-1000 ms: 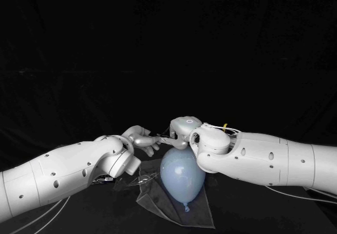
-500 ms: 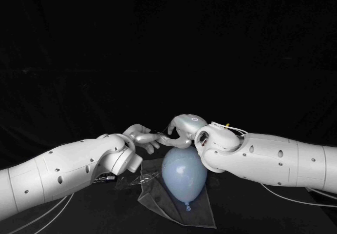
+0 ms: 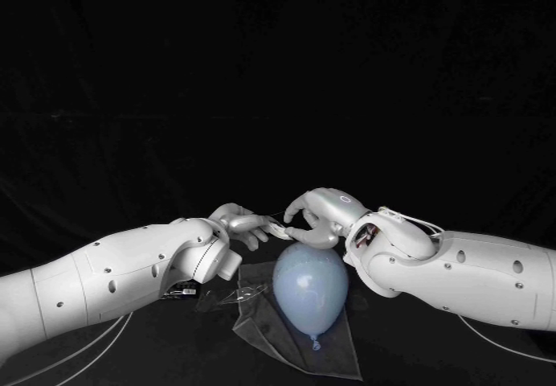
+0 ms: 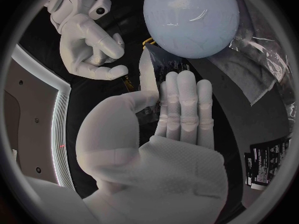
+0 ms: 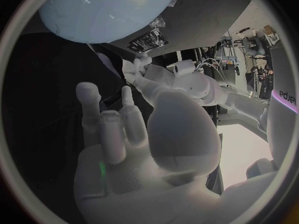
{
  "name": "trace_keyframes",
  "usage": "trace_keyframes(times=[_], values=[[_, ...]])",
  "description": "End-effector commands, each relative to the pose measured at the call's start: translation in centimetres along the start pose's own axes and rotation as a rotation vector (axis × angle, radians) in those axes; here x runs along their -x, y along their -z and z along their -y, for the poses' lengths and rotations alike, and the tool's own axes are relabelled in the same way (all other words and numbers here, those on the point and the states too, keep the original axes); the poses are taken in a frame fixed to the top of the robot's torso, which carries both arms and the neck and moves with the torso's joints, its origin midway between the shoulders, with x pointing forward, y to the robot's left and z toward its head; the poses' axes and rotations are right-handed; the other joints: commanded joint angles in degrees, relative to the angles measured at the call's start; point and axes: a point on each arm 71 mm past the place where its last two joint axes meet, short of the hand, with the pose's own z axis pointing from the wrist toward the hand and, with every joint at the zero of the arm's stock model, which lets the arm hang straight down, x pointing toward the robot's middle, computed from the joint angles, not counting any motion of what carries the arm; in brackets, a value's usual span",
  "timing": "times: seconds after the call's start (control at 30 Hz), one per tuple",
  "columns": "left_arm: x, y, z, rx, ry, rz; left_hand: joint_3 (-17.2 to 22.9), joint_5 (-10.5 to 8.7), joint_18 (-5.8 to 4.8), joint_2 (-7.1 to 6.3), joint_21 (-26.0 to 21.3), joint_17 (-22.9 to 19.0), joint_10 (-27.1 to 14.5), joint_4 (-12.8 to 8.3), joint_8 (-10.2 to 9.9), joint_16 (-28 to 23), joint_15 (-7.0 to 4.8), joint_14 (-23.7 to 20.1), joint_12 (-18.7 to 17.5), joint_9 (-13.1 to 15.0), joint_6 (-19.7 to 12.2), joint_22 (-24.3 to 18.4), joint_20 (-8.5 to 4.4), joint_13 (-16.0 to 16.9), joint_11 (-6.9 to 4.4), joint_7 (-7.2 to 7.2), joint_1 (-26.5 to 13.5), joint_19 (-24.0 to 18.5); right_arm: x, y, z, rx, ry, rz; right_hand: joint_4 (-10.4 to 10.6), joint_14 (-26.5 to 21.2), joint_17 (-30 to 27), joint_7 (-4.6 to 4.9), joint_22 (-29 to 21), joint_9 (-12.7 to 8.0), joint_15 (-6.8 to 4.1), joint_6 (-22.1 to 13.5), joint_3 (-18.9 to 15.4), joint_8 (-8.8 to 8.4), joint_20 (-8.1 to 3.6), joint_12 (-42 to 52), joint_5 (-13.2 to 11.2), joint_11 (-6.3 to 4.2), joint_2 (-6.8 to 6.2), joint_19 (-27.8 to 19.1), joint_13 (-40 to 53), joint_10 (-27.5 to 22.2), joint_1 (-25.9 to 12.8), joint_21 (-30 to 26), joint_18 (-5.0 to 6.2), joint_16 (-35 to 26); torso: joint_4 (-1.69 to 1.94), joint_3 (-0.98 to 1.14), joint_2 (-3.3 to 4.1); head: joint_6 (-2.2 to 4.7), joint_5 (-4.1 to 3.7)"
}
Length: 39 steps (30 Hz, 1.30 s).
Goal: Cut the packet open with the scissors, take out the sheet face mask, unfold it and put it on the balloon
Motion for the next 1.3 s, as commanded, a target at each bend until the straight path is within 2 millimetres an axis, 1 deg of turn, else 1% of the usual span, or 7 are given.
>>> trace_keyframes(times=[0.03,0.23,0.33,0.53,0.67,0.83,1.3], values=[[0.0,0.0,0.3,-0.003,0.022,0.004,7.21,0.37,0.87,0.07,0.23,0.09,0.44,-7.5,0.24,0.26,-0.06,0.37,0.23,0.07,0.41,0.08,-0.34,0.08,0.07,0.02,-0.42,0.02,0.9,0.5,-0.9,0.106,-0.021,0.095,-1.54,4.87,12.19,-0.45,2.11,0.0,-0.73,1.25,1.07,0.39,-0.41,2.95,-0.45,-0.43,0.92,2.49,10.19,4.08,2.09,3.68,-1.36,0.97,-0.06,-0.06,-0.01,0.03,0.56],[-0.2,-0.1,0.3,-0.002,0.023,-0.002,7.23,0.86,0.87,0.06,0.43,0.23,0.63,-7.74,0.3,0.33,-0.15,0.55,0.3,0.16,0.57,0.15,-0.42,0.17,-0.02,-0.07,-0.72,0.07,0.7,0.7,-1.6,0.142,0.005,0.074,-3.02,6.01,15.05,-0.79,3.77,-0.03,-0.97,2.85,2.07,0.58,-0.83,6.04,0.16,-0.71,1.83,4.07,12.48,5.33,3.52,6.33,-1.83,1.98,0.03,-0.1,0.04,-0.06,0.68],[-0.2,-0.1,0.3,-0.002,0.022,-0.005,7.25,1.01,0.88,0.06,0.48,0.26,0.68,-7.81,0.32,0.34,-0.18,0.6,0.32,0.18,0.61,0.17,-0.45,0.2,-0.05,-0.1,-0.79,0.09,0.3,0.4,-1.8,0.139,0.027,0.045,-3.16,6.01,15.05,-0.82,4.1,-0.03,-0.99,3.18,2.05,0.6,-0.9,6.49,0.5,-0.73,1.88,4.33,12.82,5.5,3.42,6.8,-1.92,1.98,0.15,-0.09,0.14,-0.13,0.67],[-0.3,-0.1,0.4,-0.002,0.022,-0.008,7.29,1.4,0.88,0.07,0.62,0.33,0.78,-7.97,0.35,0.36,-0.23,0.7,0.35,0.24,0.71,0.22,-0.52,0.25,-0.1,-0.15,-0.96,0.14,-0.8,-0.5,-2.1,0.127,0.07,-0.013,-3.67,6.01,15.05,-0.93,4.63,-0.07,-1.07,3.59,2.33,0.56,-1.02,7.17,0.68,-0.83,2.28,4.76,13.33,5.76,3.75,7.6,-2.05,1.98,0.12,-0.16,0.15,-0.39,0.88],[-0.3,-0.1,0.5,-0.004,0.021,-0.011,7.3,1.54,0.88,0.07,0.66,0.36,0.81,-8.01,0.37,0.37,-0.24,0.74,0.36,0.26,0.74,0.23,-0.54,0.27,-0.12,-0.17,-1.02,0.16,-1.6,-1.0,-2.2,0.106,0.099,-0.047,-3.91,6.01,15.05,-0.77,4.87,-0.3,-1.03,3.28,2.4,0.16,-1.08,7.4,0.35,-0.73,2.37,4.89,13.5,5.85,3.7,7.88,-2.1,1.98,0.16,-0.12,0.13,-0.55,0.9],[-0.5,0.0,0.5,-0.007,0.019,-0.016,7.3,1.71,0.88,0.07,0.72,0.39,0.86,-8.06,0.38,0.38,-0.27,0.79,0.38,0.28,0.78,0.25,-0.56,0.29,-0.14,-0.19,-1.11,0.19,-2.4,-1.7,-2.0,0.052,0.129,-0.061,-3.61,6.01,15.05,-0.47,5.25,-0.91,-0.76,2.81,2.12,-0.71,-1.03,7.59,-1.08,-0.43,2.39,4.97,13.66,5.93,2.51,8.12,-2.17,1.98,0.08,-0.14,0.08,-0.77,0.91],[-0.5,0.1,0.6,-0.012,0.009,-0.024,7.33,2.09,0.89,0.07,0.83,0.44,0.93,-8.18,0.4,0.39,-0.31,0.87,0.4,0.32,0.85,0.29,-0.62,0.34,-0.18,-0.23,-1.23,0.23,-2.3,-2.1,-1.0,-0.038,0.162,-0.004,-3.92,6.01,15.05,-0.5,5.84,-1.38,-0.76,3.08,2.92,-1.16,-1.0,8.01,-1.76,-0.46,3.24,5.49,13.97,6.08,2.8,8.96,-2.31,1.98,0.0,-0.09,0.04,-0.93,0.79]])
